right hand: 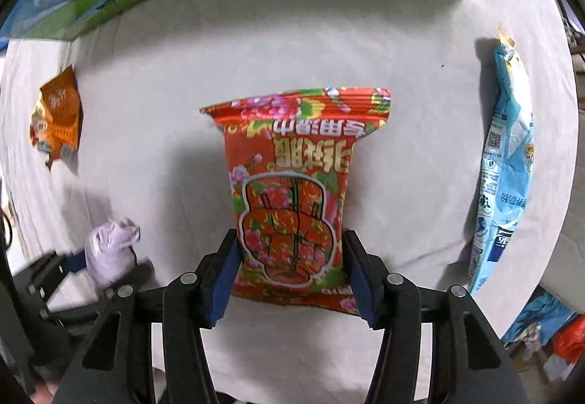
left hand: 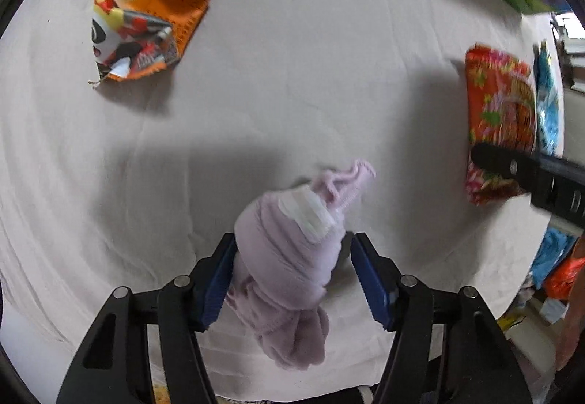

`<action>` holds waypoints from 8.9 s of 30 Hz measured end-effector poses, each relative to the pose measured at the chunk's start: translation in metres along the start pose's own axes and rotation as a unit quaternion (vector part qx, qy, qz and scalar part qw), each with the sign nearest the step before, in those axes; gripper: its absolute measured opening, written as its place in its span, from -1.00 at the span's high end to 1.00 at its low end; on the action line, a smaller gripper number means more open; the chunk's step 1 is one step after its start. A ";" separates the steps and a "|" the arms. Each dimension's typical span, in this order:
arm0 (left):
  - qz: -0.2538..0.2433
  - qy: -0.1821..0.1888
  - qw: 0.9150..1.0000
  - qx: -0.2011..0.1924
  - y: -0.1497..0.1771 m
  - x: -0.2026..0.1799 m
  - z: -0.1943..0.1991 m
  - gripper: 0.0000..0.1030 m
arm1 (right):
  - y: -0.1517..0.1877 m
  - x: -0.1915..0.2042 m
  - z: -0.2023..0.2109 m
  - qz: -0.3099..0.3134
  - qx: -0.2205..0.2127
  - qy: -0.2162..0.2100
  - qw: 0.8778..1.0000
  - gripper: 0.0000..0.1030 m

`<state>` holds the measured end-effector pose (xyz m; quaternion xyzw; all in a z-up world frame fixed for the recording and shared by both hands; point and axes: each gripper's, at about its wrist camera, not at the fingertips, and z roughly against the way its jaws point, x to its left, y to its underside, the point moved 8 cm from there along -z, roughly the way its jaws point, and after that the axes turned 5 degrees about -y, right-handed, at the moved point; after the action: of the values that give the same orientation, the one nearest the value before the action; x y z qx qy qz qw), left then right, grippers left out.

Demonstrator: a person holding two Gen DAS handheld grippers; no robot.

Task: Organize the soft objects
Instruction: 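Grasp the red-orange candy pack with the right tool while the left tool grasps the lilac sock, then carry the candy pack and sock over the box with both tools, then open both tools to drop the candy pack and sock into the box, then grasp the blue ice-pop stick with the right tool while the left tool grasps the orange chip bag, then carry the ice-pop stick and chip bag over the box with both tools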

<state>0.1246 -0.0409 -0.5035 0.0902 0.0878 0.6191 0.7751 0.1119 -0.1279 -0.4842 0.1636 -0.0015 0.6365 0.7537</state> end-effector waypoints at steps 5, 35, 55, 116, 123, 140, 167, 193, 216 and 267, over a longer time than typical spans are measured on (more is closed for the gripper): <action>0.027 0.000 1.000 -0.011 0.012 -0.010 0.006 0.25 | -0.003 -0.006 0.004 0.011 0.012 0.023 1.000 -0.02; 0.064 0.024 0.987 -0.143 0.006 -0.008 0.148 0.31 | 0.026 0.002 0.091 0.025 -0.048 0.001 0.999 0.09; 0.048 0.042 0.961 -0.269 -0.055 -0.009 0.290 0.31 | -0.031 -0.006 0.268 0.036 -0.183 -0.046 0.981 0.09; 0.045 0.001 0.978 -0.204 -0.222 0.033 0.260 -0.19 | -0.174 -0.028 0.195 0.008 -0.122 0.042 0.992 -0.83; 0.064 -0.009 0.970 -0.232 -0.183 0.040 0.279 -0.86 | -0.152 -0.014 0.217 0.012 -0.154 0.032 0.988 -1.00; 0.054 -0.057 0.939 -0.335 -0.079 0.028 0.340 -0.94 | -0.072 0.003 0.286 0.029 -0.250 0.033 0.967 -1.00; 0.134 -0.048 0.980 -0.142 -0.006 0.023 0.141 -0.94 | 0.002 -0.166 0.071 -0.143 -0.046 0.046 0.988 -0.52; 0.101 -0.062 0.990 -0.080 -0.073 0.098 0.070 -0.94 | 0.008 -0.039 0.080 -0.016 -0.049 0.004 0.999 0.51; 0.090 -0.030 0.984 -0.152 -0.020 0.055 0.089 0.07 | -0.009 -0.020 0.117 0.019 -0.052 -0.021 0.998 0.53; 0.076 0.067 0.992 -0.079 -0.218 0.017 0.144 0.02 | -0.211 -0.006 0.143 -0.047 -0.085 -0.035 0.995 0.52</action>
<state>0.3695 -0.0757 -0.4187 -0.0070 0.0834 0.6859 0.7229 0.3423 -0.1979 -0.4020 0.1213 -0.0741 0.5916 0.7936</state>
